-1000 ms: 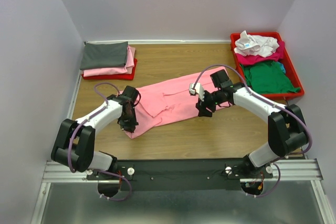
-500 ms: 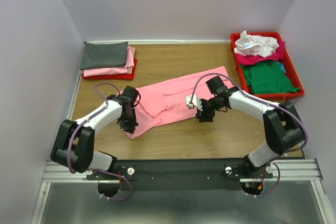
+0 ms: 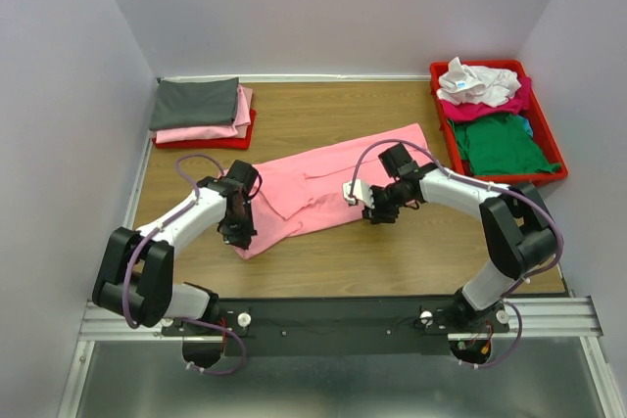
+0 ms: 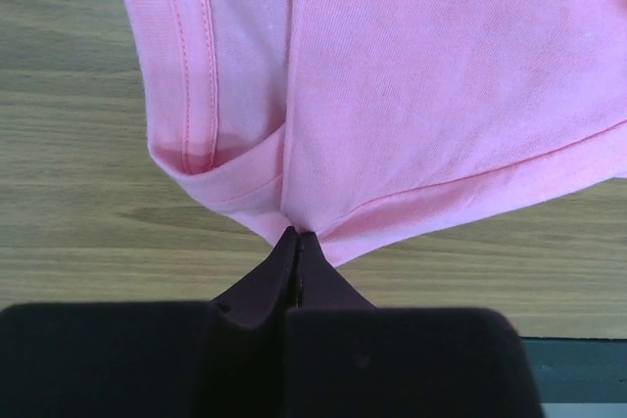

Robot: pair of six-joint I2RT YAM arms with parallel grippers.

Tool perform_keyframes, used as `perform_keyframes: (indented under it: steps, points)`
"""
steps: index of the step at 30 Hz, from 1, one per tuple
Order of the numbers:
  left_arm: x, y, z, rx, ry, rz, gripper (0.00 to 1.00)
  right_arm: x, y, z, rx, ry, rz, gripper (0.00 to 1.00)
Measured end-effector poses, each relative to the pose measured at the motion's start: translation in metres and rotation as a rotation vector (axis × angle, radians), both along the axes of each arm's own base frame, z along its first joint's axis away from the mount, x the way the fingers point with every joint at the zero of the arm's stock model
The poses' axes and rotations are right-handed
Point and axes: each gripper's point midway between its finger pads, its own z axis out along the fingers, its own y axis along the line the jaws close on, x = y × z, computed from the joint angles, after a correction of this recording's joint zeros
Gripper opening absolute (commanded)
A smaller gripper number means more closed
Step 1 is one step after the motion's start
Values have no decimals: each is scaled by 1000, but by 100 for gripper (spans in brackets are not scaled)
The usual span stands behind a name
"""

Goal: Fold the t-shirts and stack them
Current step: Fold the tshirt

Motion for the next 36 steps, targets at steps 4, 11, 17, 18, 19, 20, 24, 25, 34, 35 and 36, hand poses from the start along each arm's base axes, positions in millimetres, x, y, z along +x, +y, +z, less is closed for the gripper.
perform_keyframes:
  steps: [4, 11, 17, 18, 19, 20, 24, 25, 34, 35, 36]
  points:
    - [0, 0, 2, 1, -1, -4, 0, 6, 0, 0, -2, -22, -10, 44]
    - [3, 3, 8, 18, -15, -4, 0, 15, 0, 0, -8, -50, -36, 25]
    - [4, 6, 9, 31, -20, -2, 0, 18, -2, -1, -18, -70, -45, 7]
    - [3, 6, 9, 31, -21, -2, 0, 18, -2, -1, -18, -74, -44, 4]
    - [3, 6, 10, 33, -21, -2, 0, 18, -3, -1, -17, -79, -45, 4]
    - [3, 7, 10, 35, -20, -2, 0, 17, -4, -1, -18, -86, -45, 3]
    - [2, 9, 10, 48, -18, -2, 0, 12, -11, -1, -31, -107, -44, 0]
    - [2, 10, 11, 50, -17, -3, 0, 9, -13, -1, -34, -112, -43, 0]
    - [1, 11, 12, 57, -21, -7, 0, 1, -24, -1, -61, -138, -46, 0]
    - [1, 11, 12, 56, -23, -8, 0, 0, -25, -1, -65, -141, -47, 0]
    - [1, 11, 13, 56, -25, -11, 0, 0, -26, -1, -66, -142, -48, 1]
